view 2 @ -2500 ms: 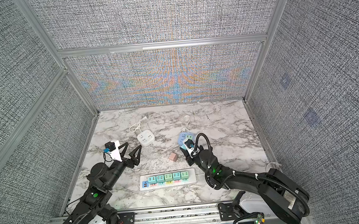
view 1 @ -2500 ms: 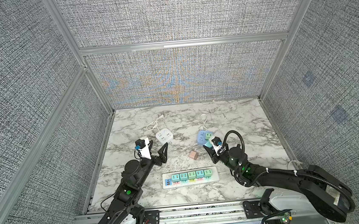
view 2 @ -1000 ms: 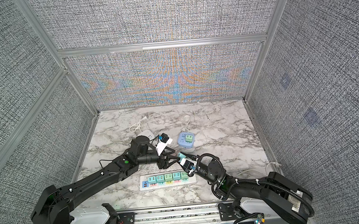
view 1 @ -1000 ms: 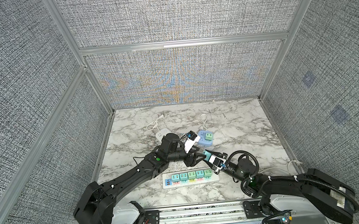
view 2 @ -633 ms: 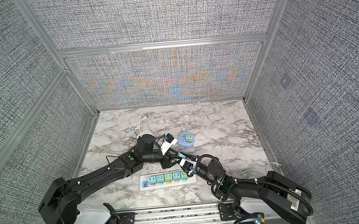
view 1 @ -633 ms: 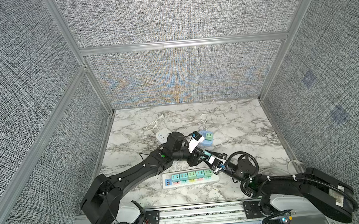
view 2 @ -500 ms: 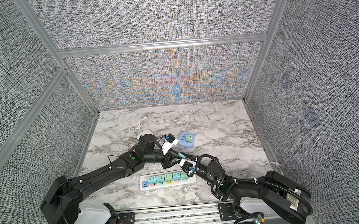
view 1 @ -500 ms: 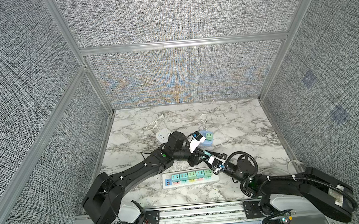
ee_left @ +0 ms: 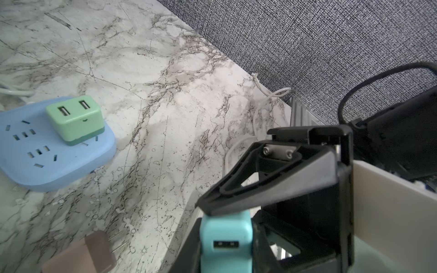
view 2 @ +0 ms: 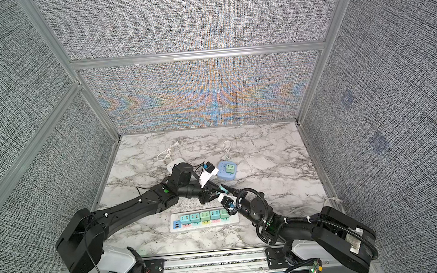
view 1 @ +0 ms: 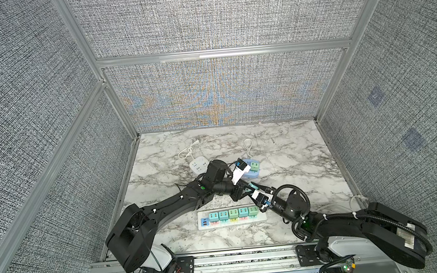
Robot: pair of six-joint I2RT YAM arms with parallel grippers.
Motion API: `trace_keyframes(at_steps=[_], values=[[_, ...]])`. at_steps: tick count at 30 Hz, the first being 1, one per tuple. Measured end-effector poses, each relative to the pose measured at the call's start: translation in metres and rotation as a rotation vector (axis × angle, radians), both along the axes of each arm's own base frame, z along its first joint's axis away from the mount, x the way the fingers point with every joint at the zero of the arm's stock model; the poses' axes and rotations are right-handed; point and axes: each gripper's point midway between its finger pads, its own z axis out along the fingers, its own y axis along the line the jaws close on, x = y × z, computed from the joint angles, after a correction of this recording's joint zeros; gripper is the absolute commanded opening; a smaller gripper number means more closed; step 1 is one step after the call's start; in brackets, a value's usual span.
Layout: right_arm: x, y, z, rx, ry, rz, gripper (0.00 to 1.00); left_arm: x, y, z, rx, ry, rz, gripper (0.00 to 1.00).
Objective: Insert the plug
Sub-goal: 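Close the left gripper on the teal charger held by the right gripper, then open the right gripper and draw it back while the left gripper lifts the charger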
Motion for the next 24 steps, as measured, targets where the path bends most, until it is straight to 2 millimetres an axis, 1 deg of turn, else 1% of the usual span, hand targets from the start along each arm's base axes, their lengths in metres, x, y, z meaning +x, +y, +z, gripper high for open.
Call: trace_keyframes(at_steps=[2, 3, 5, 8, 10, 12, 15, 17, 19, 21, 22, 24], values=[[0.000, 0.000, 0.001, 0.011, 0.007, 0.000, 0.76, 0.000, 0.000, 0.001, 0.004, -0.026, -0.012, 0.00], [0.001, 0.001, 0.004, 0.022, 0.002, -0.001, 0.83, 0.000, -0.001, 0.002, 0.008, -0.035, -0.018, 0.00], [0.002, 0.000, 0.011, 0.042, -0.017, -0.009, 0.91, 0.005, -0.001, 0.007, 0.008, -0.069, -0.016, 0.00], [0.002, -0.003, 0.014, 0.060, -0.030, -0.022, 0.98, 0.025, 0.004, 0.010, 0.035, -0.111, 0.054, 0.00], [0.001, -0.006, 0.015, 0.067, -0.035, -0.026, 1.00, 0.038, 0.012, 0.011, 0.057, -0.139, 0.103, 0.00], [0.000, -0.010, 0.016, 0.075, -0.040, -0.040, 0.99, 0.054, 0.023, 0.014, 0.071, -0.179, 0.152, 0.00], [0.001, -0.014, 0.024, 0.096, -0.052, -0.059, 0.99, 0.080, 0.048, 0.022, 0.087, -0.248, 0.244, 0.00], [0.003, -0.019, 0.029, 0.110, -0.059, -0.087, 1.00, 0.097, 0.066, 0.026, 0.111, -0.335, 0.321, 0.00], [0.008, -0.026, 0.030, 0.114, -0.060, -0.135, 1.00, 0.103, 0.079, 0.024, 0.141, -0.435, 0.367, 0.00], [0.016, -0.036, 0.031, 0.119, -0.059, -0.201, 1.00, 0.106, 0.093, 0.015, 0.184, -0.540, 0.400, 0.00], [0.022, -0.044, 0.031, 0.121, -0.059, -0.247, 1.00, 0.104, 0.099, 0.007, 0.218, -0.603, 0.377, 0.00], [0.034, -0.063, 0.029, 0.128, -0.050, -0.343, 0.99, 0.097, 0.102, -0.004, 0.265, -0.708, 0.294, 0.00]])
